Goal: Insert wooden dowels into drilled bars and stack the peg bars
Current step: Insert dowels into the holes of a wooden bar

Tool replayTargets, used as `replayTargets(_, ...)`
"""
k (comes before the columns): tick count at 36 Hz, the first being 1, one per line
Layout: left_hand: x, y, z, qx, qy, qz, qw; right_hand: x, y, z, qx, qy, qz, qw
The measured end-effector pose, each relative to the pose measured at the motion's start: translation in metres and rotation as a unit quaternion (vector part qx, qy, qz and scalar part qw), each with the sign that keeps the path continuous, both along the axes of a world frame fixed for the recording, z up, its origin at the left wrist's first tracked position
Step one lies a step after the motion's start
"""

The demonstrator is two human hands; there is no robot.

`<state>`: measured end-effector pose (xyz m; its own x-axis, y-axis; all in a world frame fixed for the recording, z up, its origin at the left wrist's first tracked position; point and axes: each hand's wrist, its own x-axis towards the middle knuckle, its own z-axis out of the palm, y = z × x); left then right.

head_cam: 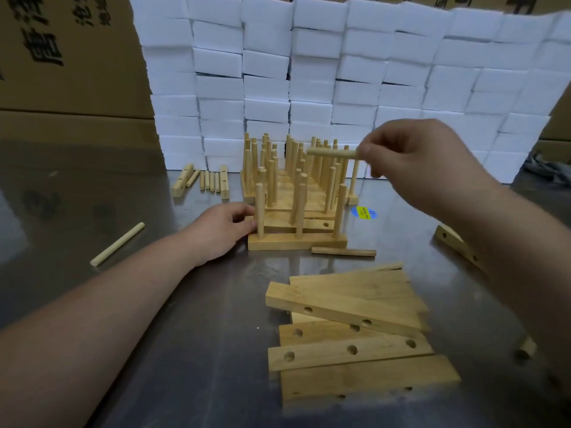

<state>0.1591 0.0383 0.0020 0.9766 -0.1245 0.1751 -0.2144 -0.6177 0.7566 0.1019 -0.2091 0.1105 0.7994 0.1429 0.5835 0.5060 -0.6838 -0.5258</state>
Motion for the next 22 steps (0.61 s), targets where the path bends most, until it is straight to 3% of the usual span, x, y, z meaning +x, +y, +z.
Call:
replayTargets(6, 0.004, 0.002, -0.002, -0.051, -0.027, 0.043, 0.997, 0.024, -0.007, -0.023, 0.067, 0.031, -0.109, 0.991)
replayTargets(13, 0.012, 0.008, 0.014, -0.196, -0.045, 0.108, 0.974, 0.02, -0.005, -0.014, 0.129, -0.019, -0.091, 0.987)
replayTargets(22, 0.001, 0.002, 0.075, -0.318, -0.176, 0.178, 0.914, 0.003, 0.002, -0.001, 0.217, -0.037, -0.055, 0.974)
